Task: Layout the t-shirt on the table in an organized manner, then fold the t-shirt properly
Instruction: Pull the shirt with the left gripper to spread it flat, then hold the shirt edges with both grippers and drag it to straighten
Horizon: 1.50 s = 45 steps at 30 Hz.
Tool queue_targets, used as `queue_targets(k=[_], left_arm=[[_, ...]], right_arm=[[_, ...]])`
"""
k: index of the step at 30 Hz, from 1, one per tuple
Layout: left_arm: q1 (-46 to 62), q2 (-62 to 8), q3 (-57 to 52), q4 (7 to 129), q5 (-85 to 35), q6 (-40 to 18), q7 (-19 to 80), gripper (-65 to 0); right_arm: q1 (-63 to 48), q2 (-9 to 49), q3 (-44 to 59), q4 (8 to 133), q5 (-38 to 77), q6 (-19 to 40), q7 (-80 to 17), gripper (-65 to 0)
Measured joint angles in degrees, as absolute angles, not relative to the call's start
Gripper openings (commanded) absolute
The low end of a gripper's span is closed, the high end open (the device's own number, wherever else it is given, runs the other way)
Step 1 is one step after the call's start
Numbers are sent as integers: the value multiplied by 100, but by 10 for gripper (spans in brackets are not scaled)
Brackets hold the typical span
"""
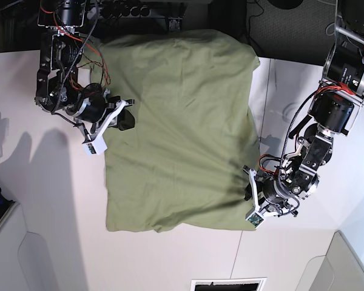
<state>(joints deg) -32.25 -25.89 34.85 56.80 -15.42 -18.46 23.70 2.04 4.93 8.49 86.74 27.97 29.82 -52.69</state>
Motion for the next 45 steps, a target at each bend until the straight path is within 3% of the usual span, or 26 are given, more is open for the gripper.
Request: queue_targets(k=[10,25,32,38,45], left_arm=[[-3063,-2580,3463,5129,-1638,-1887,2176,-431],[-2364,-2954,3380,4945,-1900,-1973,1441,-431],[-2126,-3011,3319,4993,-2154,-1946,1402,-431],[-1944,-3282,3319,5559,-2093,-1949,1826,-431],[-1695,-3894,3395,6947,-1865,-1887,2936,-431]], right_arm=[[508,478,834,8656,1476,2764,-4683,-650],[2287,554,834,6128,1673,2783,-4154,-650],[2720,556,834,5789,1540,2742,-4139,-650],[2486,569,834,6687,2012,2711,-4963,-650],[810,683,851,9183,2502,2821,-5745,-650]])
